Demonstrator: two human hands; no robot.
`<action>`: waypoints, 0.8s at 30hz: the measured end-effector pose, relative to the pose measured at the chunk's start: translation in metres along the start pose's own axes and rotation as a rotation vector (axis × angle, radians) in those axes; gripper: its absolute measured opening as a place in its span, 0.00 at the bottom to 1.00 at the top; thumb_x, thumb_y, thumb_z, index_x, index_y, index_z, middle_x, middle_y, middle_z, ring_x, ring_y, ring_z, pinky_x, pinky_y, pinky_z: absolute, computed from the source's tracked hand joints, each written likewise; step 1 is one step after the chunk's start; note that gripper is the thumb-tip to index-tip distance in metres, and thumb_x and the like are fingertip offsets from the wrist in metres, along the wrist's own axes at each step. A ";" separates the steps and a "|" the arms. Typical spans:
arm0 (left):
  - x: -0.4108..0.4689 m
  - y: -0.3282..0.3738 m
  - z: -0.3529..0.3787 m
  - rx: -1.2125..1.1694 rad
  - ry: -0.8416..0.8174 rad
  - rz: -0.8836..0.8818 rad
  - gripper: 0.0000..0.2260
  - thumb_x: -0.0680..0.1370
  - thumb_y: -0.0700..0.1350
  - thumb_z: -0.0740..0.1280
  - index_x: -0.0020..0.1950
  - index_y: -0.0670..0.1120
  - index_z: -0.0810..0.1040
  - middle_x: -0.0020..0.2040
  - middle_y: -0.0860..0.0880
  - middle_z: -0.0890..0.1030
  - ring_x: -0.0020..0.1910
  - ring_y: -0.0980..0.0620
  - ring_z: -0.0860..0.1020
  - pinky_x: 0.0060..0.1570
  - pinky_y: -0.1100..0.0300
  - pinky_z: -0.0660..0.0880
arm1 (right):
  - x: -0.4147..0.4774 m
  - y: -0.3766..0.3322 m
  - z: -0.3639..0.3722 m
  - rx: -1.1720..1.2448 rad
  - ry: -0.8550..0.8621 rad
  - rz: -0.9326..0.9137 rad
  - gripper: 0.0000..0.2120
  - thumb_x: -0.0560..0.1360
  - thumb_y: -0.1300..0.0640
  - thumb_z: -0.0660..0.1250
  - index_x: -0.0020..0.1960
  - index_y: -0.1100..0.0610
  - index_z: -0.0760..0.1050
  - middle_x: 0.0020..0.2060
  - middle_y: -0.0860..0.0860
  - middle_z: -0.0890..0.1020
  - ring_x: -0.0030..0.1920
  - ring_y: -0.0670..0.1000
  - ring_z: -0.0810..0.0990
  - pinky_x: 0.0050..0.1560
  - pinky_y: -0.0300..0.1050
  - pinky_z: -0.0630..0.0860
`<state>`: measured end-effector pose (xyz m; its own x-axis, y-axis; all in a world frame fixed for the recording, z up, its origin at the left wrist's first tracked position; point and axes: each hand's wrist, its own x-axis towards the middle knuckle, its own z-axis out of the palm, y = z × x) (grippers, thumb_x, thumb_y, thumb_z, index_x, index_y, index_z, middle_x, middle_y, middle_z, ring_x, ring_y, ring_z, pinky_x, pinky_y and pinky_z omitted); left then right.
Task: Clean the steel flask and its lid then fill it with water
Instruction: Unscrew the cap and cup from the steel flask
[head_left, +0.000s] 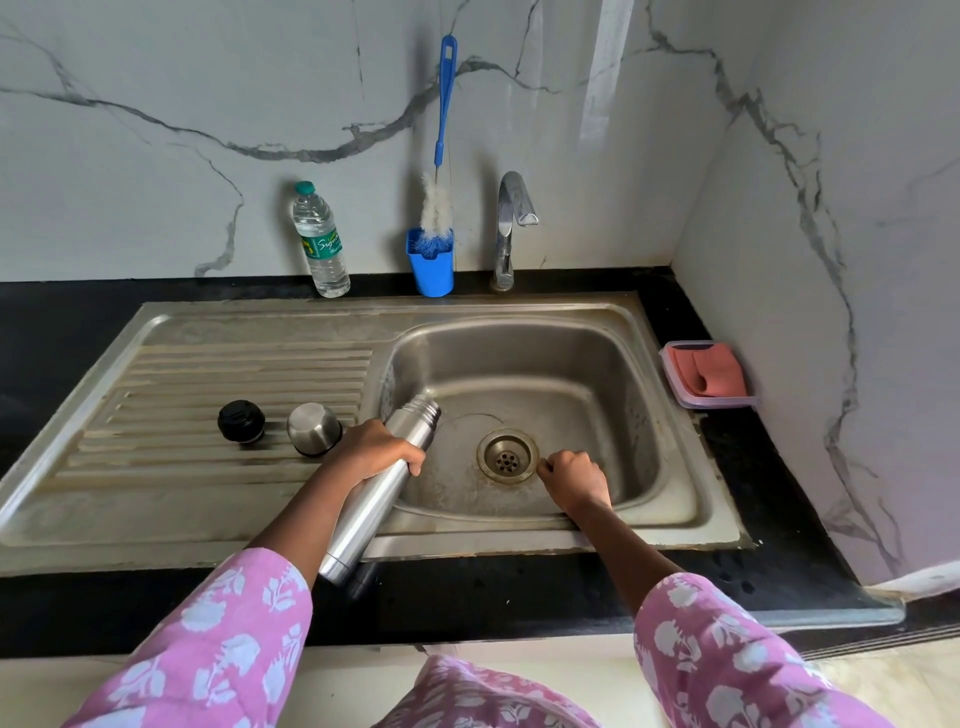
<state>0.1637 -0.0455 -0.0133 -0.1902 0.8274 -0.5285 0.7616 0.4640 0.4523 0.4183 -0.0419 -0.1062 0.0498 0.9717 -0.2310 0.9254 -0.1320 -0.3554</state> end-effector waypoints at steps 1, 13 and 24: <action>0.001 0.000 0.000 0.000 -0.003 0.002 0.25 0.51 0.51 0.72 0.44 0.44 0.74 0.45 0.47 0.77 0.43 0.48 0.77 0.40 0.57 0.73 | 0.000 0.000 0.000 -0.003 0.002 0.002 0.17 0.79 0.51 0.56 0.50 0.62 0.79 0.47 0.60 0.81 0.47 0.61 0.79 0.46 0.47 0.74; 0.002 0.001 0.001 -0.010 -0.011 -0.001 0.25 0.50 0.51 0.72 0.44 0.44 0.74 0.46 0.46 0.77 0.44 0.47 0.77 0.40 0.56 0.73 | 0.000 0.000 0.000 0.007 0.004 0.014 0.17 0.78 0.53 0.56 0.51 0.62 0.79 0.48 0.60 0.81 0.48 0.61 0.79 0.46 0.46 0.73; 0.006 0.002 0.002 0.024 -0.064 -0.009 0.24 0.52 0.51 0.73 0.44 0.42 0.75 0.42 0.46 0.76 0.37 0.48 0.74 0.34 0.58 0.67 | 0.000 0.000 -0.001 0.011 -0.004 0.007 0.17 0.78 0.52 0.56 0.51 0.61 0.79 0.47 0.60 0.81 0.47 0.60 0.79 0.46 0.47 0.75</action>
<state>0.1656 -0.0407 -0.0169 -0.1578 0.8010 -0.5775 0.7748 0.4630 0.4305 0.4190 -0.0415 -0.1051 0.0549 0.9699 -0.2374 0.9207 -0.1412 -0.3638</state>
